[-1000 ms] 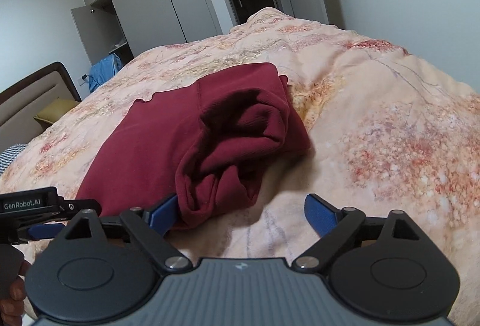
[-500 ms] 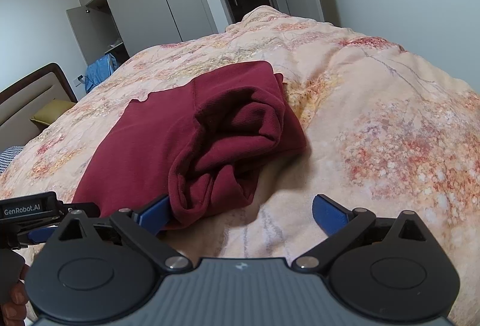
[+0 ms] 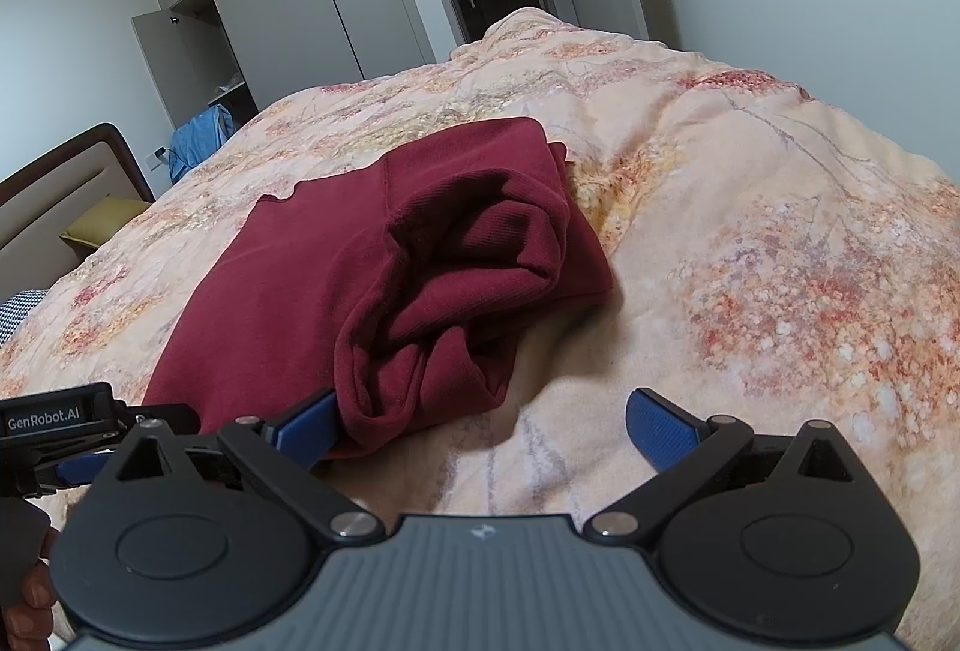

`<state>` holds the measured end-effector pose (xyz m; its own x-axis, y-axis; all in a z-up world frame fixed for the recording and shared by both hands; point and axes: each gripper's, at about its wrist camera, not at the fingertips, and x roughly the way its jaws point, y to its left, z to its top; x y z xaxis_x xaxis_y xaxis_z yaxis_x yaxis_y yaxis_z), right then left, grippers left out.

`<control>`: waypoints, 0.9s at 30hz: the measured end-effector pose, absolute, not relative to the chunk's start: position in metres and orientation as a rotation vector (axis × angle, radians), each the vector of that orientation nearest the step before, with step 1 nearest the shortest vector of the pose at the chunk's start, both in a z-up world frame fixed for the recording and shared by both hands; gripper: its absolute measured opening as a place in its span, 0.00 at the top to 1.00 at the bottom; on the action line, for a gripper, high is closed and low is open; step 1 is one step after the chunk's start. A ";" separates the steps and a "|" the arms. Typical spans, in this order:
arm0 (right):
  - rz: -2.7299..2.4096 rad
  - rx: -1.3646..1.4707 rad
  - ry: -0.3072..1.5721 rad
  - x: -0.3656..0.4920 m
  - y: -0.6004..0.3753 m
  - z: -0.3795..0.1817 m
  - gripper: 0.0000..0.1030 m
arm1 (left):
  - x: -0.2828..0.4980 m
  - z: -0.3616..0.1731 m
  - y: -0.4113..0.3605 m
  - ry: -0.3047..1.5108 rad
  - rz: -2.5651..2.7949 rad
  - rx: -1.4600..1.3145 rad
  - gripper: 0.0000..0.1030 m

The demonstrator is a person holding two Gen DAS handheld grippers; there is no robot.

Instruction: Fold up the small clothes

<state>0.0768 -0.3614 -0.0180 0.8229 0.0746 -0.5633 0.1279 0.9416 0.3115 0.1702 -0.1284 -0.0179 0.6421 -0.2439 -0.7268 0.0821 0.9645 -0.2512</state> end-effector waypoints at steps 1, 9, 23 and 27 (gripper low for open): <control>-0.029 0.347 0.608 0.077 -0.361 -0.018 0.00 | 0.171 -0.018 -0.129 0.861 -0.186 -0.201 0.01; -0.030 0.339 0.627 0.080 -0.361 -0.016 0.00 | 0.177 -0.008 -0.127 0.907 -0.179 -0.204 0.01; -0.028 0.345 0.441 0.070 -0.393 0.031 0.00 | 0.220 0.016 -0.119 0.787 -0.109 -0.171 0.01; -0.066 0.392 0.451 0.108 -0.413 0.027 0.00 | 0.238 0.013 -0.127 0.781 -0.153 -0.147 0.01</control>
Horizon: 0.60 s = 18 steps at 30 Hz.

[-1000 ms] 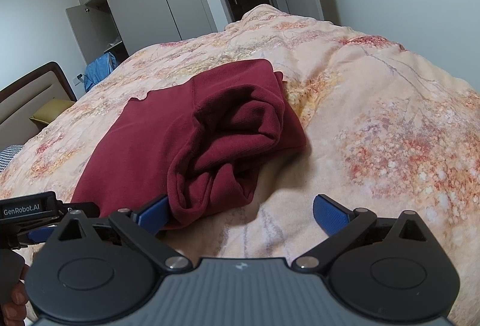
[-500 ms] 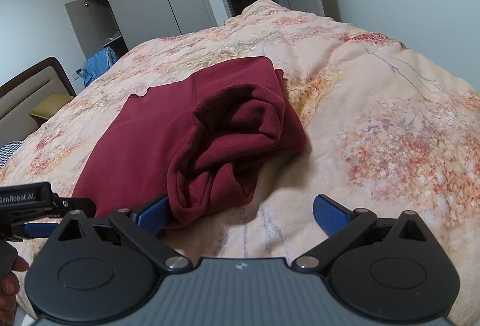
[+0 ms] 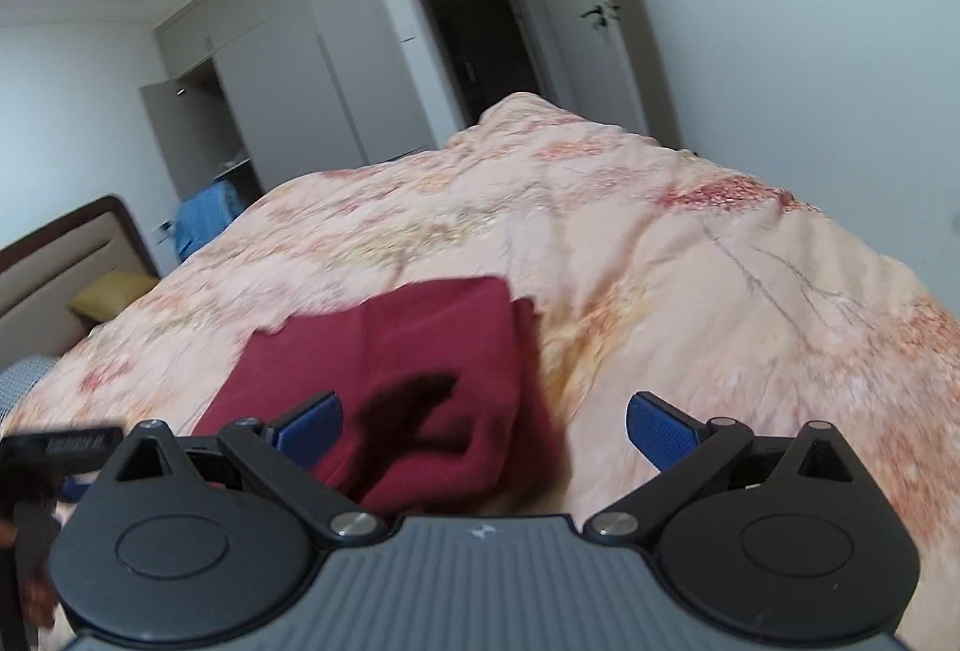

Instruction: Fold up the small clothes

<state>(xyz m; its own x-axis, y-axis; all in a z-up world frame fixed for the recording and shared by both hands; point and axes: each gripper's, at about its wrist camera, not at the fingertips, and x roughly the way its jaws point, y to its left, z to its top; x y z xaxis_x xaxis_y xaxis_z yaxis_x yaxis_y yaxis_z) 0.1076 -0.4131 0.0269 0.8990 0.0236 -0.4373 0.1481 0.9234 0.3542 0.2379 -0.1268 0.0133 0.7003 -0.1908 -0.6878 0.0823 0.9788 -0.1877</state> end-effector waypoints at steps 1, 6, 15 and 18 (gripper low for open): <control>-0.073 0.400 0.461 0.117 -0.416 0.024 0.00 | 0.242 0.012 -0.129 0.782 -0.166 -0.145 0.01; -0.088 0.442 0.485 0.154 -0.422 0.005 0.00 | 0.261 0.005 -0.143 0.799 -0.217 -0.120 0.01; -0.058 0.443 0.502 0.183 -0.421 -0.025 0.11 | 0.273 -0.012 -0.152 0.817 -0.245 -0.100 0.00; -0.046 0.439 0.484 0.180 -0.420 -0.032 0.15 | 0.274 -0.014 -0.151 0.816 -0.251 -0.106 0.00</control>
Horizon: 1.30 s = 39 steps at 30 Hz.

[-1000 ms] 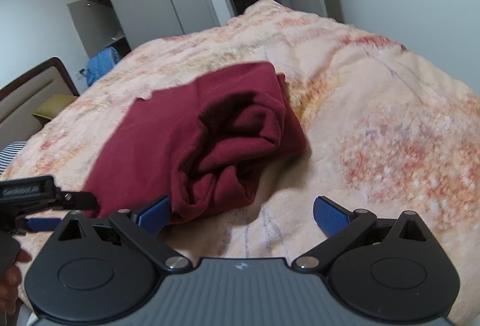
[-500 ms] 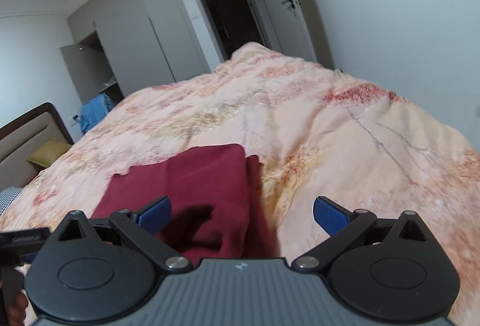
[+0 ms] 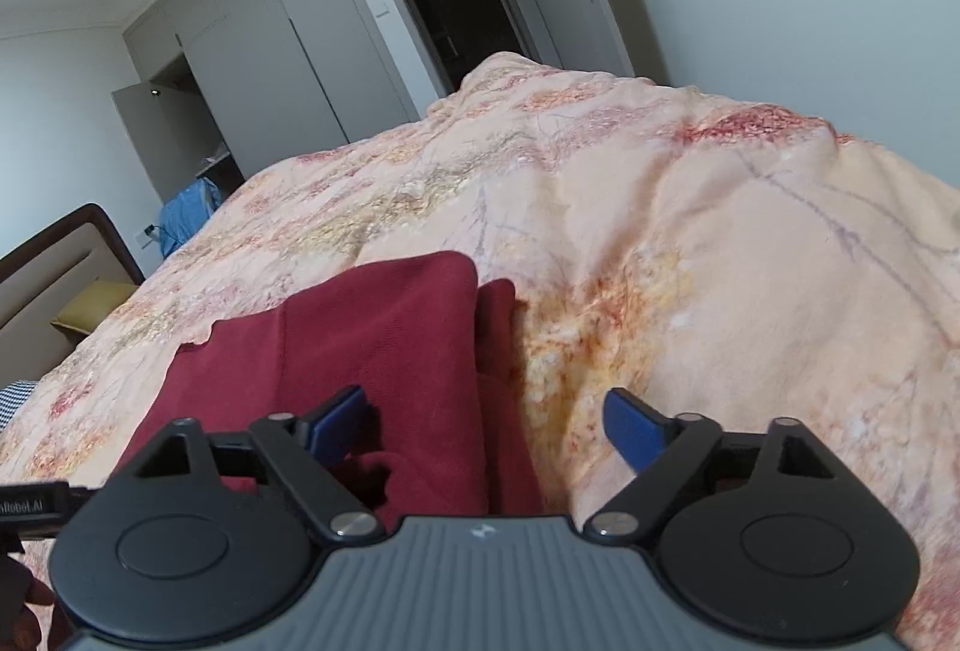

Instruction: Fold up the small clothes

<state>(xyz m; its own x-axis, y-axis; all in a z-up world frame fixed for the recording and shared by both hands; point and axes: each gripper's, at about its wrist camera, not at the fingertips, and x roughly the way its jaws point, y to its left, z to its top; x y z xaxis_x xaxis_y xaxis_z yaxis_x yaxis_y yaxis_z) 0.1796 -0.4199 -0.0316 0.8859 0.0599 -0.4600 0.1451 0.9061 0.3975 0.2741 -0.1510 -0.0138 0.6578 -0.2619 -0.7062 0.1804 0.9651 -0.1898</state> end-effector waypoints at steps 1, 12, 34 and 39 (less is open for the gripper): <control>-0.045 0.435 0.483 0.179 -0.419 -0.033 0.16 | 0.274 -0.014 -0.151 0.815 -0.253 -0.105 0.00; 0.006 0.382 0.429 0.172 -0.407 -0.038 0.43 | 0.280 -0.018 -0.150 0.824 -0.278 -0.114 0.00; 0.038 0.399 0.334 0.159 -0.412 -0.045 0.56 | 0.281 -0.015 -0.149 0.855 -0.312 -0.125 0.01; 0.009 0.310 0.289 0.151 -0.397 -0.041 0.57 | 0.283 -0.013 -0.150 0.853 -0.309 -0.105 0.01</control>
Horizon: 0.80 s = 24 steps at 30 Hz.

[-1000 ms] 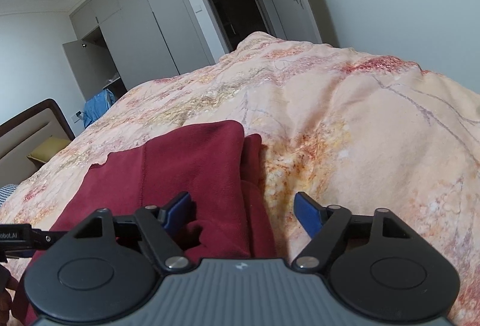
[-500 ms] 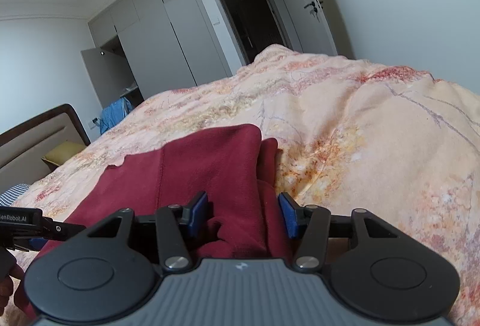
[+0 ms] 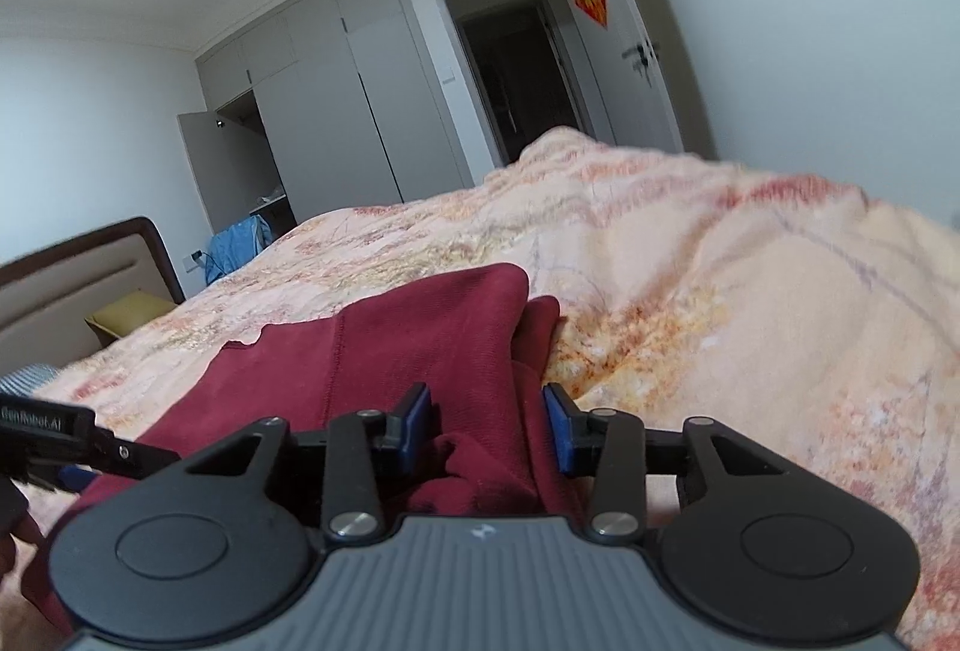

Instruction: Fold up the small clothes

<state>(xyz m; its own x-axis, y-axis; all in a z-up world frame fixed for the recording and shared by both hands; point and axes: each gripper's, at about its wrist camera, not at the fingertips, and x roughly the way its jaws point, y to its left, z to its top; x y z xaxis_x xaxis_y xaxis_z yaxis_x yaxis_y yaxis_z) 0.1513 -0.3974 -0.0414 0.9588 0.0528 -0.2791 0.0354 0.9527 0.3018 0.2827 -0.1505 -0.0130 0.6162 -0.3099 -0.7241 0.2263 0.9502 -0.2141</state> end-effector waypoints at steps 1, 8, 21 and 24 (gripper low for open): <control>0.007 0.300 0.282 0.150 -0.396 -0.041 0.58 | 0.282 -0.013 -0.150 0.853 -0.310 -0.105 0.01; 0.012 0.312 0.255 0.147 -0.399 -0.040 0.58 | 0.281 -0.009 -0.154 0.852 -0.325 -0.092 0.03; 0.045 0.347 0.292 0.153 -0.405 -0.042 0.51 | 0.280 -0.009 -0.157 0.854 -0.332 -0.096 0.04; 0.054 0.377 0.293 0.153 -0.409 -0.045 0.50 | 0.279 -0.009 -0.158 0.855 -0.332 -0.097 0.04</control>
<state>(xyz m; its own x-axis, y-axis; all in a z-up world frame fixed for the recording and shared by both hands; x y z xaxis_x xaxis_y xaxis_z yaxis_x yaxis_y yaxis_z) 0.1530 -0.4088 -0.0445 0.9565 0.1063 -0.2715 0.0021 0.9287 0.3707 0.2791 -0.1576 -0.0086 0.6087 -0.3254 -0.7236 0.2478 0.9444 -0.2162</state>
